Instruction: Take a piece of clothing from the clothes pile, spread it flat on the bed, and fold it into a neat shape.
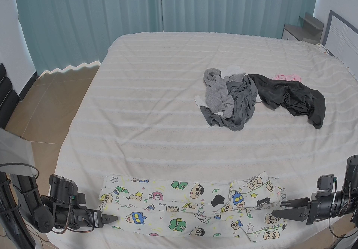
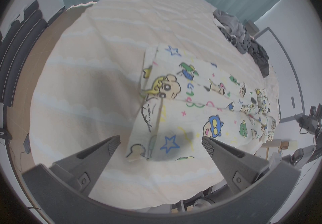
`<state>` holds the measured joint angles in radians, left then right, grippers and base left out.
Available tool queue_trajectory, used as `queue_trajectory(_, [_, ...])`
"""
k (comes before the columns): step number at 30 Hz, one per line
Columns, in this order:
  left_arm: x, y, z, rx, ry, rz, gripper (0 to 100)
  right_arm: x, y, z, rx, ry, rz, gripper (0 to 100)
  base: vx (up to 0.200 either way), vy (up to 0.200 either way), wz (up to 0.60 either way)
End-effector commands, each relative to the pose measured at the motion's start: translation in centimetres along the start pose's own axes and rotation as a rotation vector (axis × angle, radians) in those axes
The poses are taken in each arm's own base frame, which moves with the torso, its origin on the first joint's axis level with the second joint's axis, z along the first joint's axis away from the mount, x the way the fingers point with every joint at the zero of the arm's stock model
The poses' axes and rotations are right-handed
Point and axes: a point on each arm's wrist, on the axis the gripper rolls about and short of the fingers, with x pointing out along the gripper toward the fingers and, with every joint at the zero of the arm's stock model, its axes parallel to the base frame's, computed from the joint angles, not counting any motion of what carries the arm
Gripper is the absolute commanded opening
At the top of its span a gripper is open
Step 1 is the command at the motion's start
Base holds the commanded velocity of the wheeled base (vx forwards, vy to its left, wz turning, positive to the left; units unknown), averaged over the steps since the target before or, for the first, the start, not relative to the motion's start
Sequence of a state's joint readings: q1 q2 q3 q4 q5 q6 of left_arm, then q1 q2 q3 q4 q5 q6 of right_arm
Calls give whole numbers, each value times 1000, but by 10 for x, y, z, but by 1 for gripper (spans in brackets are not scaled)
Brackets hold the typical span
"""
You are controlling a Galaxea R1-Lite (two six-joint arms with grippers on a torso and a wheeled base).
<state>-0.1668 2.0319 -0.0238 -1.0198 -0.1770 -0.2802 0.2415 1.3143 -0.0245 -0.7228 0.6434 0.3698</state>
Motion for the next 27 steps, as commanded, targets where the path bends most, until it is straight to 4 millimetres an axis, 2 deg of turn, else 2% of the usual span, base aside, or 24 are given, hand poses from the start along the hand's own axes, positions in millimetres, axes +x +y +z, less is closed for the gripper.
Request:
queue_trajectory(1, [-24, 6, 11, -35, -131, -8, 100, 1, -1, 0, 5, 4, -3, 100, 0, 0, 0])
queue_trajectory(5, [-34, 9, 22, -51, -208, -37, 100, 0, -1, -1, 1, 5, -2, 100, 0, 0, 0])
queue_trajectory(10, [-28, 9, 57, -55, -264, -46, 100, -1, 0, -3, -17, -2, -6, 100, 0, 0, 0])
queue_trajectory(14, [-22, 4, 84, -54, -203, -39, 100, -7, 4, -3, -42, -32, -4, 100, 0, 0, 0])
queue_trajectory(17, [-13, 2, 98, 13, -118, -32, 100, -9, 5, -3, -54, -52, -19, 100, 0, 0, 0])
queue_trajectory(22, [12, 5, 109, 108, -59, -46, 100, -10, 8, -5, -69, -54, -9, 100, 0, 0, 0])
queue_trajectory(27, [35, 6, 105, 151, 7, -49, 100, -10, 9, -5, -69, -53, -8, 100, 0, 0, 0])
